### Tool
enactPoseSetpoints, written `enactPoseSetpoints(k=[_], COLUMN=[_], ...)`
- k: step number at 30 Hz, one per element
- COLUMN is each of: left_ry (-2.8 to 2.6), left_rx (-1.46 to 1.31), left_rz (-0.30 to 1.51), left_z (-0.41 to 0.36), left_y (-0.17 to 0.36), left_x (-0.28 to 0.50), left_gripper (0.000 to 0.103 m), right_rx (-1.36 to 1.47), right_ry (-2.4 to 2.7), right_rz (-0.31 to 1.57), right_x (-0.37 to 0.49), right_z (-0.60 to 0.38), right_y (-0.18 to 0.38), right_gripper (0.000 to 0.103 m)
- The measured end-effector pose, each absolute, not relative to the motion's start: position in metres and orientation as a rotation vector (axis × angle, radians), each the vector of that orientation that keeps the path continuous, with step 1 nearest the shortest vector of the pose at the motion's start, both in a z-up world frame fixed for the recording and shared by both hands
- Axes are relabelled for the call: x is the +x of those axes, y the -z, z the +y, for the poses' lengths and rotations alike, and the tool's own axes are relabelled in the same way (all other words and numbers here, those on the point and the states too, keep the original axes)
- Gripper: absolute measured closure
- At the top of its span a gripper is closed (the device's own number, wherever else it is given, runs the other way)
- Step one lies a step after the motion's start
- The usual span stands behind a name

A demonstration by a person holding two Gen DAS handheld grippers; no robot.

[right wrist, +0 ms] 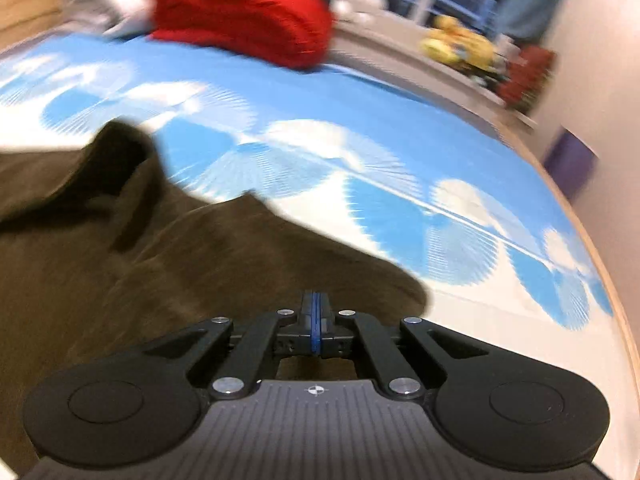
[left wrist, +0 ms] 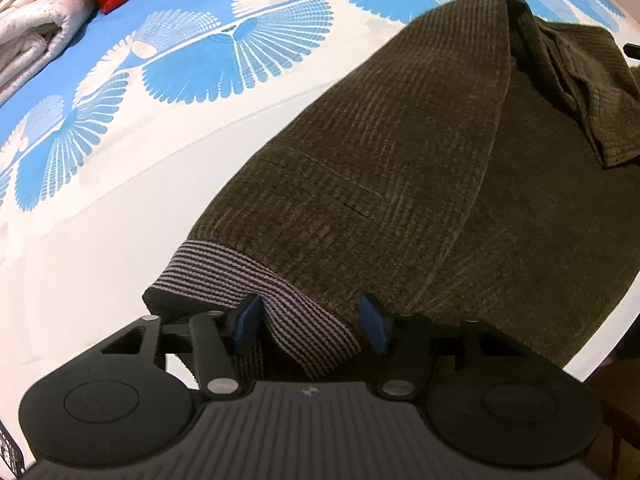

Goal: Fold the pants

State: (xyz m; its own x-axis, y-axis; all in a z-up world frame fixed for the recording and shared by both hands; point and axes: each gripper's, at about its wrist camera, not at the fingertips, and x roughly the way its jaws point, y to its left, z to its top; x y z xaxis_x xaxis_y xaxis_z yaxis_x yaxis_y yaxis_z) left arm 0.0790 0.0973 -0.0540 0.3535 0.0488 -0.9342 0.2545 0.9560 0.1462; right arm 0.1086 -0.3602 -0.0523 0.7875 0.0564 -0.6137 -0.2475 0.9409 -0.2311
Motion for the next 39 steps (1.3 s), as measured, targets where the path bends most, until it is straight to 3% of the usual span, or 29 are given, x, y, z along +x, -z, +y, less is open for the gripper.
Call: enactPoseSetpoints(k=[1,2,3,8,11,13,15,17,19,21,25,30,39], left_ry=[0.135,0.12,0.086,0.044,0.064,0.078,0.11,0.141,0.203,0.291,0.396,0.336,0.365], left_rx=[0.275,0.272,0.284,0.129,0.078,0.074,0.04,0.028,0.045,0.096,0.296,0.526,0.666], left_rz=[1.2,1.193,1.187,1.159,1.127,1.095,1.079,1.055,1.046,1.062,1.109,1.178,1.164], left_z=[0.099,0.101,0.104,0.133,0.139,0.141,0.143,0.139,0.125,0.109,0.069,0.051,0.044], left_y=[0.052,0.05,0.048,0.033,0.023,0.015,0.01,0.005,0.003,0.01,0.031,0.067,0.075], left_x=[0.079,0.08,0.081,0.083,0.08,0.076,0.075,0.075,0.075,0.071,0.066,0.075,0.077], left_gripper=[0.053,0.079,0.087,0.093,0.092,0.092,0.091,0.09,0.079,0.052,0.042,0.042,0.048], right_rx=[-0.281,-0.251,-0.21,0.029,0.228,0.208,0.094,-0.005,-0.098,-0.189,-0.402,-0.607,-0.612], right_ry=[-0.135,-0.109,-0.078,0.075,-0.006,-0.112,-0.234,-0.357,-0.466,-0.554,-0.64,-0.651,-0.731], right_rz=[0.641,0.636,0.63,0.594,0.587,0.614,0.647,0.666,0.679,0.706,0.755,0.774,0.775], right_x=[0.111,0.115,0.117,0.122,0.12,0.117,0.113,0.106,0.098,0.091,0.074,0.057,0.05], right_z=[-0.367,-0.374,-0.382,-0.425,-0.448,-0.443,-0.421,-0.401,-0.382,-0.364,-0.334,-0.317,-0.313], right_y=[0.05,0.048,0.045,0.035,0.034,0.038,0.043,0.048,0.054,0.06,0.074,0.092,0.089], right_gripper=[0.103,0.103,0.103,0.103,0.101,0.1,0.091,0.071,0.066,0.066,0.066,0.066,0.064])
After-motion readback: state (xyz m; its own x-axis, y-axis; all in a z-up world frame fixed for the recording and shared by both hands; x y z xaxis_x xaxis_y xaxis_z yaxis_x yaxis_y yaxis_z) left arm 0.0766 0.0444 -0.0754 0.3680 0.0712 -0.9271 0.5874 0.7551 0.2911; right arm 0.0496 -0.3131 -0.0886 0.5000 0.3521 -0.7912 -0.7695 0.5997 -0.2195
